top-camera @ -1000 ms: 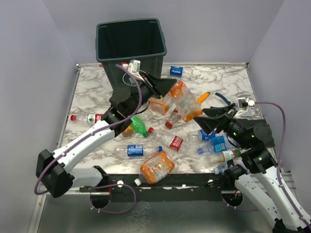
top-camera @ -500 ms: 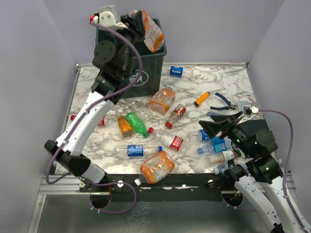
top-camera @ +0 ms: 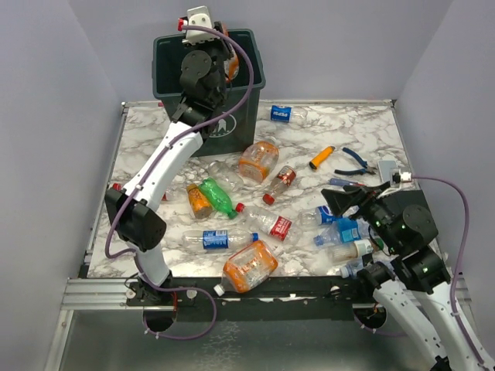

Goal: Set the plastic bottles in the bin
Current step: Place the plastic bottle in the trash bin, then pick up the plastic bottle at the center of the board.

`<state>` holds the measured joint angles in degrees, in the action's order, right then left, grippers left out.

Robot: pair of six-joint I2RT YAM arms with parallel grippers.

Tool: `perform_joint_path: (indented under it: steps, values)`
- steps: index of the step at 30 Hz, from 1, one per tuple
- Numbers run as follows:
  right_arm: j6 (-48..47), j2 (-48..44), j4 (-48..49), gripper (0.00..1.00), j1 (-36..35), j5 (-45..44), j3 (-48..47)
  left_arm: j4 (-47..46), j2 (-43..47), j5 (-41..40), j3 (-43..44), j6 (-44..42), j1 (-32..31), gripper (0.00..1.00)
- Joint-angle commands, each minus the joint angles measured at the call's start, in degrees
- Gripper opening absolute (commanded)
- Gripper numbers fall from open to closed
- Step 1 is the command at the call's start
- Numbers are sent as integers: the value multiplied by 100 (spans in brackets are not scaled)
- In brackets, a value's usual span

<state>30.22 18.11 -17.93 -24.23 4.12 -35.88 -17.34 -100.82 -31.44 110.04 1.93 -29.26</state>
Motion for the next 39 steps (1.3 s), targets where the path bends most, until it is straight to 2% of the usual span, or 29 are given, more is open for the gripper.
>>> perform_joint_path:
  steps: [1,2,3,5,10,13,18,24,26,29,34,39]
  values:
    - [-128,359,-32,100,-15,-328,-206,-439,-126,-533,-2,-540,15,40]
    - [-89,472,-12,100,-15,-375,-266,-434,-48,-555,-140,-486,16,63]
    - [-57,576,10,100,-15,-591,-363,-436,61,-559,-318,-394,13,77]
    - [-22,854,37,100,-19,-831,-560,-409,338,-519,-636,-227,8,97]
    - [21,1914,-121,100,-18,-1084,-1240,-174,1112,-418,-1548,450,-206,99]
    - [105,2472,-61,100,-14,-1113,-1387,-24,1662,-215,-2225,569,-466,99]
    - [516,2898,757,100,-18,-1248,-913,600,2788,446,-3556,701,-912,99]
    - [1363,3305,1833,98,-20,-1002,92,1107,4533,1108,-5685,1254,-984,99]
    - [1472,3698,2049,98,-17,-918,128,1119,5086,1213,-6341,1418,-990,99]
    - [1403,4750,1852,96,-16,-470,-317,1117,5763,1338,-7118,1686,-986,99]
    - [1354,6087,1909,94,-17,-58,-987,1167,6410,1525,-7938,2063,-994,99]
    - [1648,6903,1581,93,-17,-27,-1611,1218,6666,1345,-8079,2377,-1041,99]
